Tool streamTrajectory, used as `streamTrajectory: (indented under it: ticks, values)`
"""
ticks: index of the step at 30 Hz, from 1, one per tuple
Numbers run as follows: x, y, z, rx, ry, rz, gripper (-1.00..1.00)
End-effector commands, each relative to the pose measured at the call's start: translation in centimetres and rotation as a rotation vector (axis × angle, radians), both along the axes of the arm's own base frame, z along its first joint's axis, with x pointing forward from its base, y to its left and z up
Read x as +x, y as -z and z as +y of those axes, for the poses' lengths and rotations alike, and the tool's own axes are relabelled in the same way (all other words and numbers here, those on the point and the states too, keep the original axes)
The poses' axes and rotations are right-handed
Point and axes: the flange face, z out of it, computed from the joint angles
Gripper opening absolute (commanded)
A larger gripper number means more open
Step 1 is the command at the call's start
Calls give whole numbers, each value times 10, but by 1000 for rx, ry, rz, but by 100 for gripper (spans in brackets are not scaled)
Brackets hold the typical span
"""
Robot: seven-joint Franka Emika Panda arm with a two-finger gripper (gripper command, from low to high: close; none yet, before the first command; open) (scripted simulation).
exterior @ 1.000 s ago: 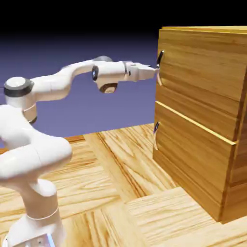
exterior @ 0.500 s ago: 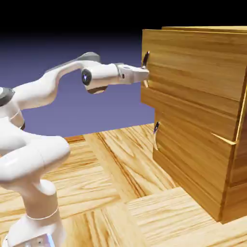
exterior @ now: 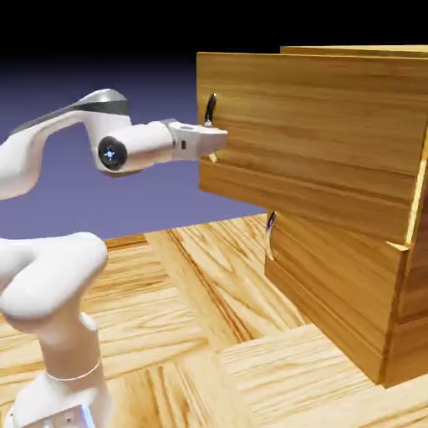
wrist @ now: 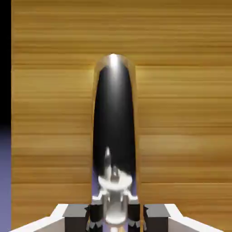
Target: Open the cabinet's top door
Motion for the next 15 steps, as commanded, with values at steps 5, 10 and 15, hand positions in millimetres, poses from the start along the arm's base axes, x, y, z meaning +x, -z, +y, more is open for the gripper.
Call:
streamTrajectory:
  ticks: [5, 10, 15]
  values:
    - [-28, 0, -36, 0, -91, 0, -100]
    - [-48, 0, -66, 0, -165, 0, -100]
    - [-64, 0, -93, 0, -228, 0, -100]
